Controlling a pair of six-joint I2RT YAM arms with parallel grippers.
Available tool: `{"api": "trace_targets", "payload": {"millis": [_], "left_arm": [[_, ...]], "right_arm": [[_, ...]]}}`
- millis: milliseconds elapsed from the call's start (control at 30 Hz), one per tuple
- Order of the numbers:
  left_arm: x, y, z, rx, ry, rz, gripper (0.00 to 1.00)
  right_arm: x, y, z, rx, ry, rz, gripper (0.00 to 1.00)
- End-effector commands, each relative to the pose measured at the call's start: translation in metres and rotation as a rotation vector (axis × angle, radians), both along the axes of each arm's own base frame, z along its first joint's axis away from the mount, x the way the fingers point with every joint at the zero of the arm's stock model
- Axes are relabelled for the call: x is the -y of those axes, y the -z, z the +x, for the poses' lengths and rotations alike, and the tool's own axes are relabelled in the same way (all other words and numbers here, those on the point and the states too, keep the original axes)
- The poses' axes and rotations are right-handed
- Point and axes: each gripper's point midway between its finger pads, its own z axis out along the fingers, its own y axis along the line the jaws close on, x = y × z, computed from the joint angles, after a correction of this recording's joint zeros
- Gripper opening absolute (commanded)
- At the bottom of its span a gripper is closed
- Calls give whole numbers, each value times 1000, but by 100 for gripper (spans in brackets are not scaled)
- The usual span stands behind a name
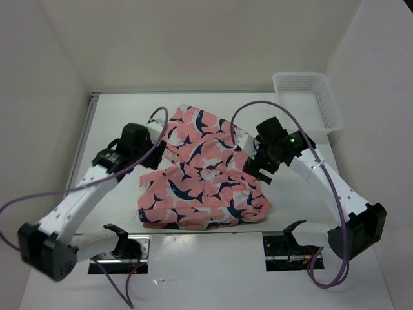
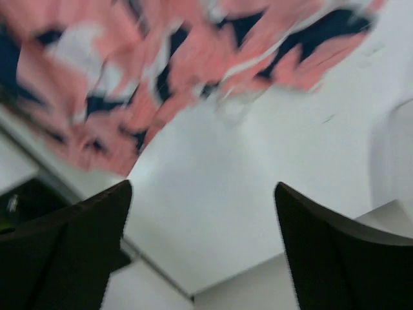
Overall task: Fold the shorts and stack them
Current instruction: Flatten the shorts out
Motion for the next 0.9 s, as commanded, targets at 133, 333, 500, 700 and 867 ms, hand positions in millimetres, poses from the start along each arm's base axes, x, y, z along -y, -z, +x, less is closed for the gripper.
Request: {"api": "trace_targets", "payload": {"millis": [133, 333, 500, 700, 867], "left_arm": [[19, 33, 171, 54, -127, 3, 61], [24, 84, 242, -23, -176, 65, 51], [22, 132, 231, -105, -167, 91, 49], [1, 177, 235, -198, -211, 141, 49], [-33, 189, 274, -207, -300, 164, 49]], "right_arm": [[-78, 1, 138, 278, 276, 323, 62], [-70, 71, 187, 202, 518, 355, 33], [-54, 109, 199, 138, 633, 323, 27], [-50, 127, 236, 194, 700, 272, 27], [-48, 132, 288, 296, 782, 247, 29]]}}
